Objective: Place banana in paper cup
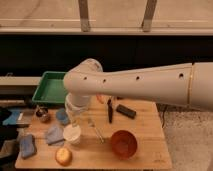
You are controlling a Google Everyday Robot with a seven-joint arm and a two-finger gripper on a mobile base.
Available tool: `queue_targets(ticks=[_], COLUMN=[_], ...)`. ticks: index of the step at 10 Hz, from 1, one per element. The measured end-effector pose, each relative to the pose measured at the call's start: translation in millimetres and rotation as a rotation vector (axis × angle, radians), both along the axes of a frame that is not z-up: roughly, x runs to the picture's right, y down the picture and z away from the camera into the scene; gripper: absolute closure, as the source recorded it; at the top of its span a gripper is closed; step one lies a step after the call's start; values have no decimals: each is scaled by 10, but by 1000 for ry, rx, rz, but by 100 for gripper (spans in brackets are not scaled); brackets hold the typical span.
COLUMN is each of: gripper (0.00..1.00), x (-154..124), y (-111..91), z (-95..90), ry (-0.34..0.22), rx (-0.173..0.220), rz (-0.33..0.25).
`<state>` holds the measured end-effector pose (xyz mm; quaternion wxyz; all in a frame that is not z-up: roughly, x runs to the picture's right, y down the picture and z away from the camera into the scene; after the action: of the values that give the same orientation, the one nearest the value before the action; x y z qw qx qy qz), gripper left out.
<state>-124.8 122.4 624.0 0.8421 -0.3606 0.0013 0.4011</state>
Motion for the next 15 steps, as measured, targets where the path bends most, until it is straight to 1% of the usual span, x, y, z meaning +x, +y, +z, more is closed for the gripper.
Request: queue_targets(ticks=[2,4,5,7,8,9,11,12,15], gripper=[100,99,95,77,67,58,37,35,34], x=[-56,-181,-213,-279,-299,-312,-328,-333,-333], y=[108,277,330,412,410,390,313,293,255], z=[52,274,372,548,594,625,672,690,738], ry=[-8,-24,-26,-30,-31,-30,-27,-26,-26], rx=[-41,-121,-152,-212,-227,-233,-234,-234,-239], rz=[0,-27,-34,-51,-56,-59,-67,-69,-78])
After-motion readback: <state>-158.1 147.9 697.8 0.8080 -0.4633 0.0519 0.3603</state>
